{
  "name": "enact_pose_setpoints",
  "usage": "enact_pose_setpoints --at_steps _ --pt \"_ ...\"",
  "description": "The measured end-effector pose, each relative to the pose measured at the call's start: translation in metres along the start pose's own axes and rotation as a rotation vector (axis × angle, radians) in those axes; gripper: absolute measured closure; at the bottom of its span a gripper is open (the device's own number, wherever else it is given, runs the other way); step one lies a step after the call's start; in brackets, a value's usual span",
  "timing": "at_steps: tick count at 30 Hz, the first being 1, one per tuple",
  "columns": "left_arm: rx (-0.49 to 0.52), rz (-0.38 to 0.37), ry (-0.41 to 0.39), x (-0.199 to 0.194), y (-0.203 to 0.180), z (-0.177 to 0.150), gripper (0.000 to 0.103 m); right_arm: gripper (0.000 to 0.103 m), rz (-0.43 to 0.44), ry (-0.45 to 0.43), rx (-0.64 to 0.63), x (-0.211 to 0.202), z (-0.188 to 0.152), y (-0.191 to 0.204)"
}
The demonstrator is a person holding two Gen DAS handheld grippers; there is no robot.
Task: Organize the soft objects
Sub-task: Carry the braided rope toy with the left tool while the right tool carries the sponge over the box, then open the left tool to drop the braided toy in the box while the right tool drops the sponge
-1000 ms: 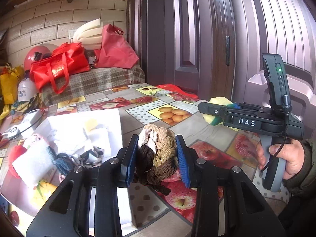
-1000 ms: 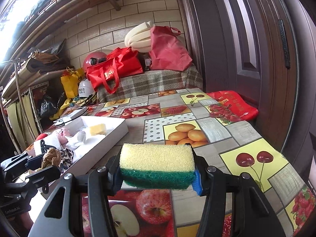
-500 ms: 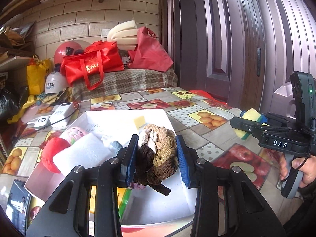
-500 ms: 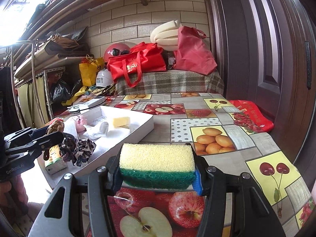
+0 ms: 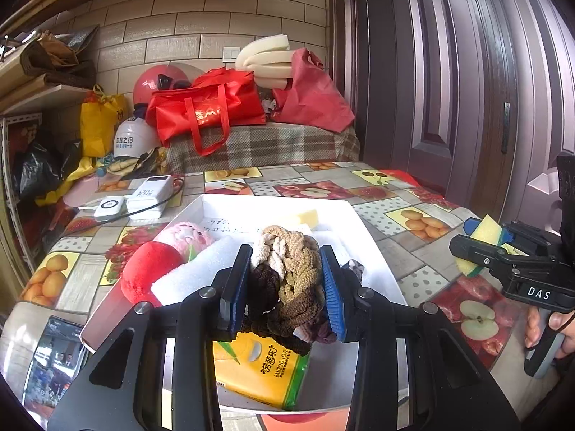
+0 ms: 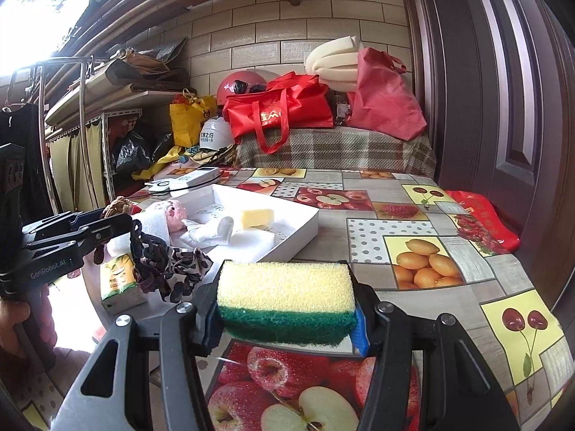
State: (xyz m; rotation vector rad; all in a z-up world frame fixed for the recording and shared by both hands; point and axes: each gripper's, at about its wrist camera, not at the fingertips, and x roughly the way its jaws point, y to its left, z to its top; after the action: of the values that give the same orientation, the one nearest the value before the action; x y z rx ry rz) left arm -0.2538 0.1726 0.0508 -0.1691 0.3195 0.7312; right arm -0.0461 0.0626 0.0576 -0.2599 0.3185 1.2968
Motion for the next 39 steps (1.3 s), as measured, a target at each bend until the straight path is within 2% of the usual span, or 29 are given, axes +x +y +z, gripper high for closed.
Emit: enact_pose_setpoints --at_steps 8,17,24,31,39 --pt "-0.03 0.056 0.009 0.007 0.024 0.002 0.066 0.048 0.048 -0.004 -0.046 0.01 0.004 0.022" --pt "-0.042 0.082 0.044 0.024 0.035 0.005 0.066 0.047 0.179 0.015 -0.104 0.033 0.011 0.058" --pt "-0.052 0.104 0.086 0.041 0.042 0.009 0.066 0.047 0.248 0.099 -0.207 0.054 0.01 0.087" --pt "-0.051 0.107 0.104 0.045 0.041 0.01 0.066 0.047 0.265 0.208 -0.181 0.078 0.01 0.085" --pt "-0.05 0.108 0.103 0.046 0.041 0.01 0.066 0.047 0.142 0.219 -0.127 0.12 0.027 0.065"
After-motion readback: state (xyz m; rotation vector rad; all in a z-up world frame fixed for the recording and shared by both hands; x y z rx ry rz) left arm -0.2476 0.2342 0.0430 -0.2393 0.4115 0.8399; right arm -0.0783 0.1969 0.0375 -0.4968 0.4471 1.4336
